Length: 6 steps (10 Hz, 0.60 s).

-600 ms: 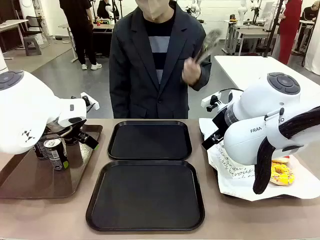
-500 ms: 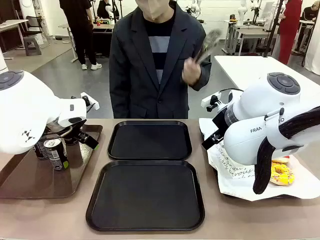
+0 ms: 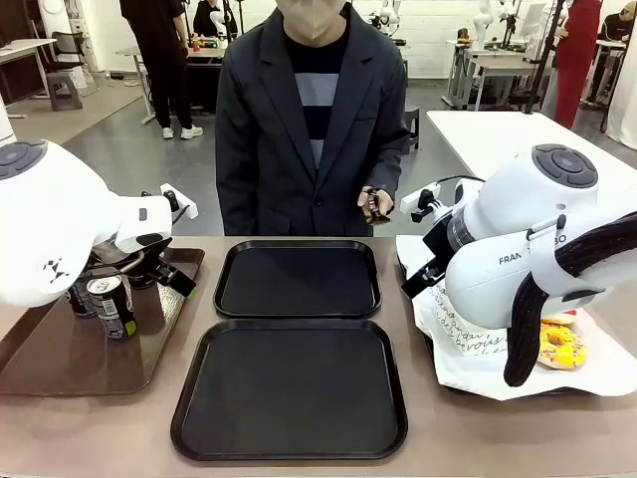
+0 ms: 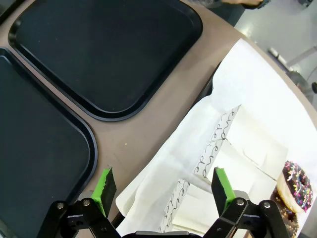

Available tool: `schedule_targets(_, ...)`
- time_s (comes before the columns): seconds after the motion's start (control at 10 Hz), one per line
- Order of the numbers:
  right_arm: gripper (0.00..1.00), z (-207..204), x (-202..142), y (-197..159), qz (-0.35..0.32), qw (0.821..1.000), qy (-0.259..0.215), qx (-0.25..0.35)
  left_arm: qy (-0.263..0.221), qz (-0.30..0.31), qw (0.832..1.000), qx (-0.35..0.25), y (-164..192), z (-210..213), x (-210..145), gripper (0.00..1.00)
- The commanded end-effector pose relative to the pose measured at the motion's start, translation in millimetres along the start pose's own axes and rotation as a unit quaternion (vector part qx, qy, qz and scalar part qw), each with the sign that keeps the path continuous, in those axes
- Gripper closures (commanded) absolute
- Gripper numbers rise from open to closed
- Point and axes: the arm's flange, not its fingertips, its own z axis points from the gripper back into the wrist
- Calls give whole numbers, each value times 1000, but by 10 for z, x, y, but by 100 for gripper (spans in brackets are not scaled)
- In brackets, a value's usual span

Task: Set up donuts and drinks on trays.
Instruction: Pick up one Pepsi coke and place it on the Flat Tray.

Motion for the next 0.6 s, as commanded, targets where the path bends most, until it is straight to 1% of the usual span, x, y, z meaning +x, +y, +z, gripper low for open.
schedule_targets(0.0,0,0,0,0,0,1000,0,0,0,0,1000,0,0,0,0,0)
schedule_targets(0.5,0,0,0,0,0,1000,0,0,0,0,1000,0,0,0,0,0)
